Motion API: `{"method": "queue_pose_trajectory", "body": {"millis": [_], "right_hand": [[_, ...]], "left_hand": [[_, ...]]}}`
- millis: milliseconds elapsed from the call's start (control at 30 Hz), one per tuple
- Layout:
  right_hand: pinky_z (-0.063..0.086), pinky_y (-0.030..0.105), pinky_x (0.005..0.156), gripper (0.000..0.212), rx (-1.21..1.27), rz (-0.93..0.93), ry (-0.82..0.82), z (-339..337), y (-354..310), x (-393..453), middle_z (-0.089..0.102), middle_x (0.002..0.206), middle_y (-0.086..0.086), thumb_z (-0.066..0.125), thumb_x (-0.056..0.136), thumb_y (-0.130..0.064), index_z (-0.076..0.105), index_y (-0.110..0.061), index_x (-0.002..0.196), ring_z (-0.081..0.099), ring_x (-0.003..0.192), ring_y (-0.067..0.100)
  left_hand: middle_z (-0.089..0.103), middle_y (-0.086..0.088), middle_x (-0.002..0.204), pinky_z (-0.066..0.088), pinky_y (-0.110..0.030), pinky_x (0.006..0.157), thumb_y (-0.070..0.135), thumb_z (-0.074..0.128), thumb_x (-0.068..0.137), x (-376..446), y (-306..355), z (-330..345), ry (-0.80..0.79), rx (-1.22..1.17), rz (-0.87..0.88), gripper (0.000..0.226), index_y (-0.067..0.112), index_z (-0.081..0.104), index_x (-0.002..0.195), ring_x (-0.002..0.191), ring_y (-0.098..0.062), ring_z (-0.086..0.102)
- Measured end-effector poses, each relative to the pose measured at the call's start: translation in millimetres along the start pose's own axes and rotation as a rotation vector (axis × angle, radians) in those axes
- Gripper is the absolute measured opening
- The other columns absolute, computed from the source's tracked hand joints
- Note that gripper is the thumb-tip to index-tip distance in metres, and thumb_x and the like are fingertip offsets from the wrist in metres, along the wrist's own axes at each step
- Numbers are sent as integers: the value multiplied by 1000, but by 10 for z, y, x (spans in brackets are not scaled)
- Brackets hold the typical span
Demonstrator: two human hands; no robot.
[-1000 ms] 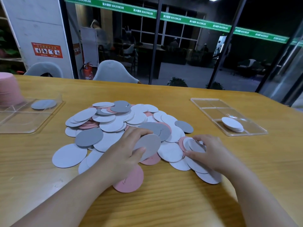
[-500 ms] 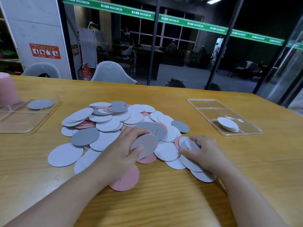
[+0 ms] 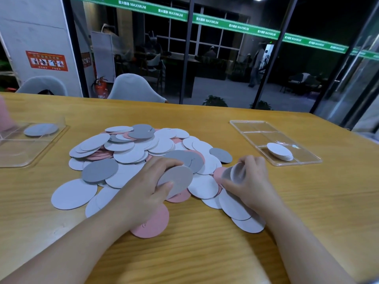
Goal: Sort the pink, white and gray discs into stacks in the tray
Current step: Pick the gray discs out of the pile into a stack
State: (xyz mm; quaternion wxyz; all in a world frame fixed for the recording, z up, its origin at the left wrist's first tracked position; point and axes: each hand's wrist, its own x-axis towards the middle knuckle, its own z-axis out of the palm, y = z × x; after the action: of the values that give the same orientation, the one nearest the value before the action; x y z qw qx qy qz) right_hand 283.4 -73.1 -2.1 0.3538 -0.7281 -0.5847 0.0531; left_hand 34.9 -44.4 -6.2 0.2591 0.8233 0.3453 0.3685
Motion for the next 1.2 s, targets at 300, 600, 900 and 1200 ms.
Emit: {"method": "queue_pose_trajectory", "body": {"millis": [300,600,900,1200], "right_hand": [[50,37,66,53,89,-22,27,-121,-151,-49,50,81,-13,76,56,-57,39,-32,84,52,80,11],[32,0,72,56,221,-180,-38,-84,-199,-105,33,101,-15,44,70,-67,33,-25,106,42,90,-12],[41,14,78,25,374,-327,-158,21,-308,-223,48,100,-26,49,79,-22,44,-40,95,52,94,3],[38,11,58,24,447,-250,-150,115,-431,-286,59,71,-13,68,81,-12,58,-31,72,50,64,1]], "left_hand": [[41,32,114,25,2,86,27,45,83,16,4,-9,-5,35,-5,46,59,40,116,117,4,39],[40,29,116,35,-15,91,15,48,93,-2,9,5,-25,-1,-10,56,65,42,117,102,-7,49],[40,32,117,25,2,88,29,41,85,12,-9,29,17,4,-12,50,67,37,117,117,6,39],[38,32,118,27,-2,90,59,36,82,20,15,60,-11,40,55,33,58,44,114,119,8,38]]}}
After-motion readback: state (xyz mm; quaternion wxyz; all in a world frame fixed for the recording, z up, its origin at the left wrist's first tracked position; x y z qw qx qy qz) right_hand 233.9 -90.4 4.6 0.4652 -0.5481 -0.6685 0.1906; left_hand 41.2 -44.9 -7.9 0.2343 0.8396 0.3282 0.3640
